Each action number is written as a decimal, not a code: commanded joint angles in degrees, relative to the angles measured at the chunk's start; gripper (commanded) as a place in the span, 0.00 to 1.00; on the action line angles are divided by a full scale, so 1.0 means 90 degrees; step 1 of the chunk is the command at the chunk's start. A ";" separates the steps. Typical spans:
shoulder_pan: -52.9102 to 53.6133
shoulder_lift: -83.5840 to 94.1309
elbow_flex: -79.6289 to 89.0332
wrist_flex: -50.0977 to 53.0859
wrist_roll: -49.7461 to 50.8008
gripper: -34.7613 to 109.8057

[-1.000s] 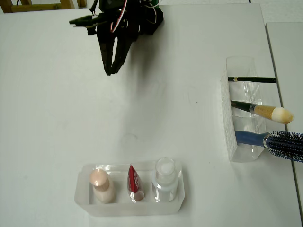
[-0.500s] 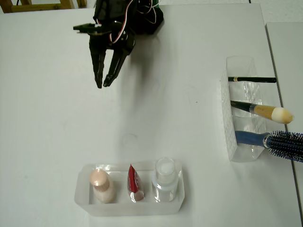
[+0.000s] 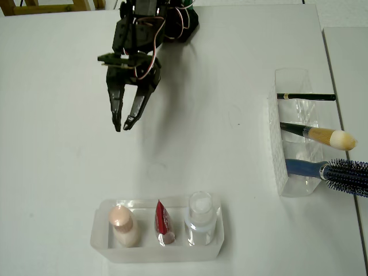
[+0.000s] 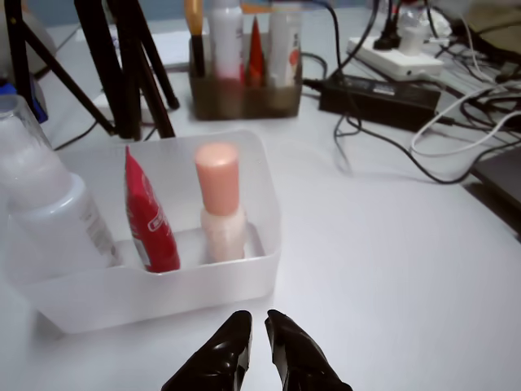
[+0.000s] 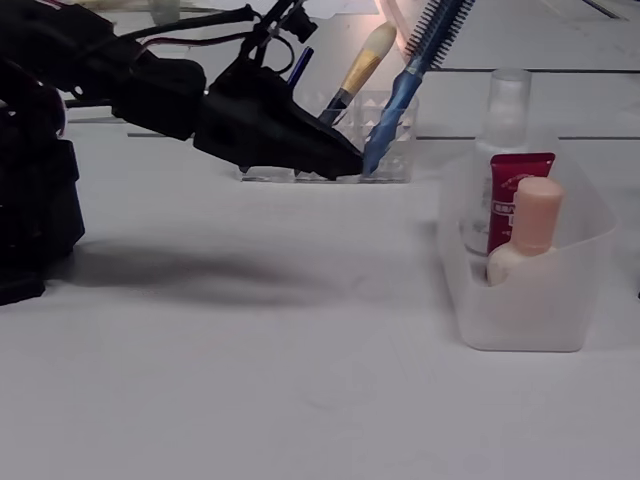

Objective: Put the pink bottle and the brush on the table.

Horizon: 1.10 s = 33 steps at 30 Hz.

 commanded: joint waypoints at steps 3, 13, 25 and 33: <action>0.0020 -0.0488 -0.0342 -0.0850 -0.0156 0.24; 0.0020 -0.1699 -0.1133 -0.1270 -0.0283 0.27; 0.0020 -0.2744 -0.2041 -0.1328 -0.0391 0.36; 0.0020 -0.3438 -0.2773 -0.1211 -0.0410 0.44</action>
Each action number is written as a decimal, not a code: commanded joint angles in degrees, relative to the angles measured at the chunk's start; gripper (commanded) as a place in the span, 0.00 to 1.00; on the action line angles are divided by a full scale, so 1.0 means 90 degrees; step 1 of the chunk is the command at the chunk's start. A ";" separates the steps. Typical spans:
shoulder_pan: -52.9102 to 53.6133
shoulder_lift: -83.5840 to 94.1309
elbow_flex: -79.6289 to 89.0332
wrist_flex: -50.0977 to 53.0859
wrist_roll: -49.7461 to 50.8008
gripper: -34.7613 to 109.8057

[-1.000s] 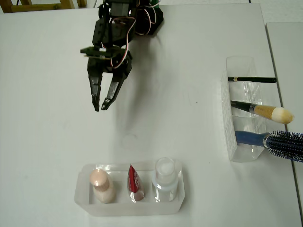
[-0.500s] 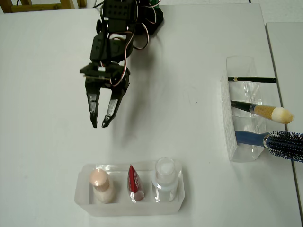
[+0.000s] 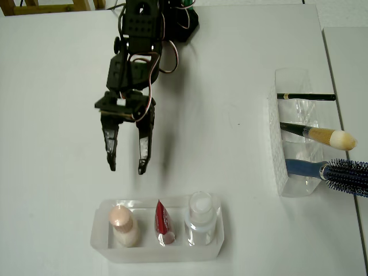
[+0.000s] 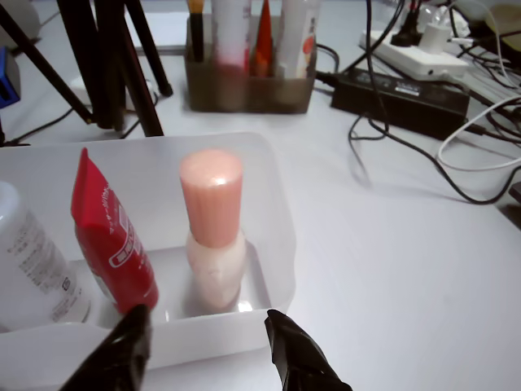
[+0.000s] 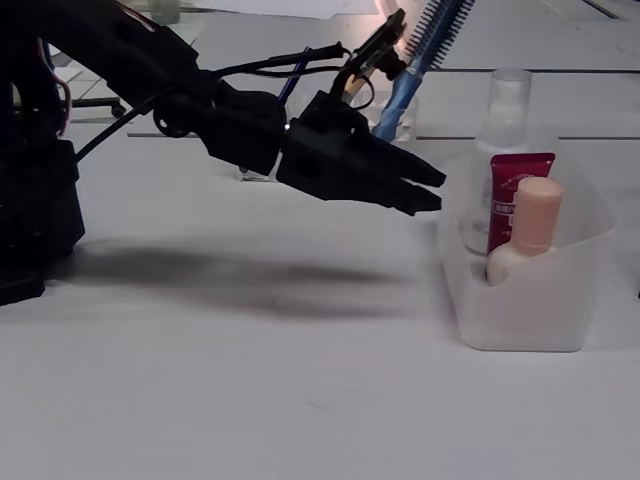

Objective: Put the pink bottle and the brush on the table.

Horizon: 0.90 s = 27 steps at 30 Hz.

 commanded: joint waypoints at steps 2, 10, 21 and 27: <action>0.0020 -0.0137 -0.0557 -0.0098 -0.0078 0.46; 0.0029 -0.0742 -0.1318 0.0049 -0.0088 0.48; 0.0029 -0.1602 -0.2344 0.0176 -0.0176 0.49; 0.0117 -0.2080 -0.2988 0.0303 -0.0225 0.51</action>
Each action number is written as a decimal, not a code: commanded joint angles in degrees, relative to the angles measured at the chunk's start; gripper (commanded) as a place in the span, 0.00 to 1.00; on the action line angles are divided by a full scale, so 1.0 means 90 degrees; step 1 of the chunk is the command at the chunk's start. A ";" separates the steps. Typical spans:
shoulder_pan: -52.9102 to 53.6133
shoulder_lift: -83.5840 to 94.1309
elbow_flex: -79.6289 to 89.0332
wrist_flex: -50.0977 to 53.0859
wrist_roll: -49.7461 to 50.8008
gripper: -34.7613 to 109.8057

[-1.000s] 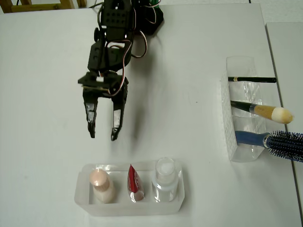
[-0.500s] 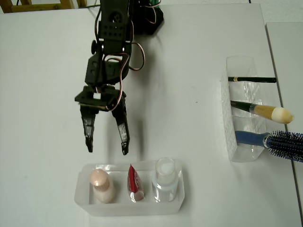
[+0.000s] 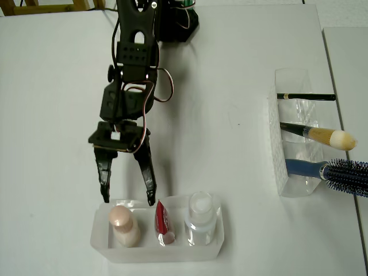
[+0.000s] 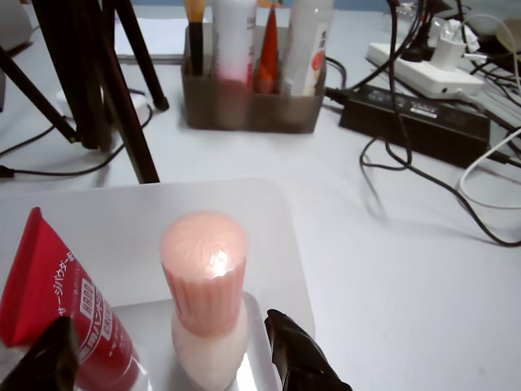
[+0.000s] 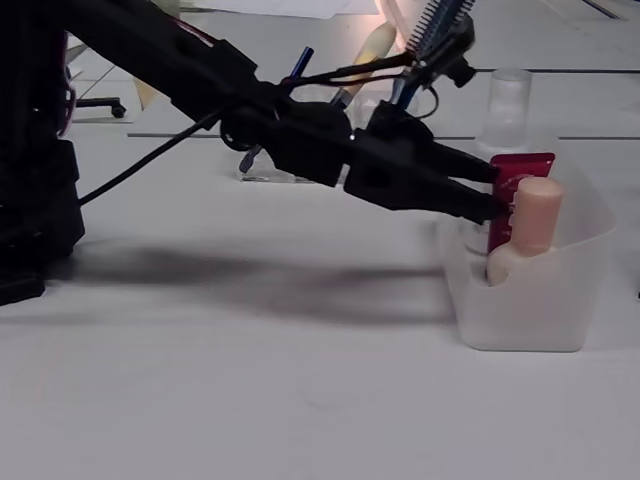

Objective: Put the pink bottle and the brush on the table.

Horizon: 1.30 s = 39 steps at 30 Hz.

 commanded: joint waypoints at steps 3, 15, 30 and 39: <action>0.0186 -0.0166 -0.0664 0.0000 -0.0166 0.53; 0.0342 -0.0801 -0.1289 0.0000 -0.0283 0.55; 0.0332 -0.1787 -0.2266 -0.0371 -0.0332 0.57; 0.0254 -0.2266 -0.2842 -0.0586 -0.0342 0.55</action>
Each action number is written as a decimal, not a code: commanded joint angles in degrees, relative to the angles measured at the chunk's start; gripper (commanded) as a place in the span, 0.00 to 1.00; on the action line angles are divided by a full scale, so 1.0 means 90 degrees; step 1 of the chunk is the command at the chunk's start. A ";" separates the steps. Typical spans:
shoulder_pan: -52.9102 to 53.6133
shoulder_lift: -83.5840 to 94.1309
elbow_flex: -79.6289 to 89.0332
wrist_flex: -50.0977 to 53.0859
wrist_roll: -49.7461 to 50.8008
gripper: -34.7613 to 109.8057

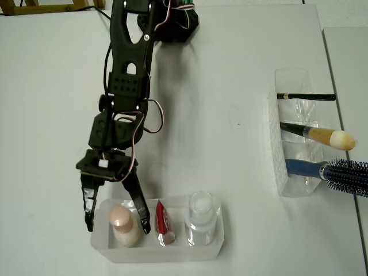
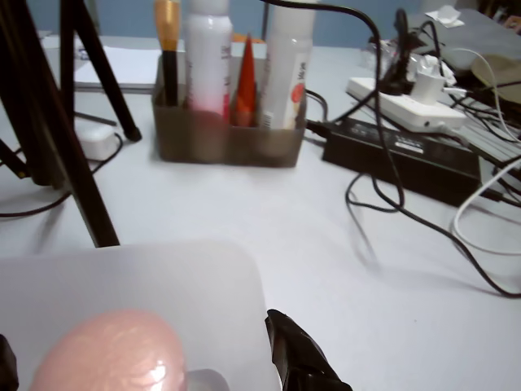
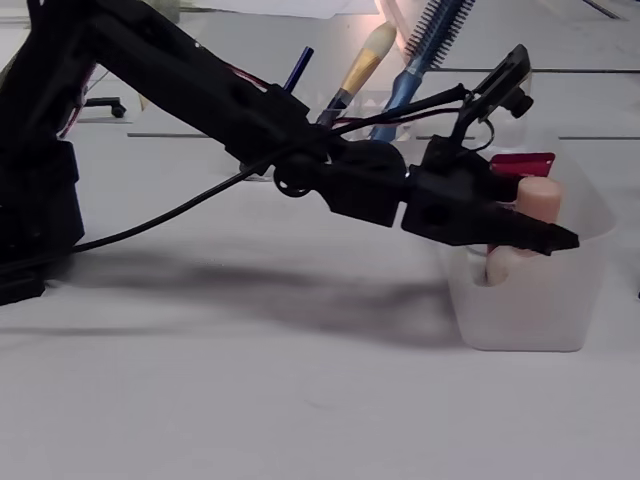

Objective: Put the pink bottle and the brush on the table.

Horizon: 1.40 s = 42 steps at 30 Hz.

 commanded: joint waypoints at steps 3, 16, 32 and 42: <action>0.0029 0.0020 -0.0371 -0.0186 -0.0195 0.53; -0.0029 -0.0264 -0.0674 -0.0195 -0.0352 0.48; -0.0244 -0.0459 -0.0605 -0.0674 -0.0420 0.44; -0.0244 -0.0449 -0.0361 -0.0967 -0.0479 0.42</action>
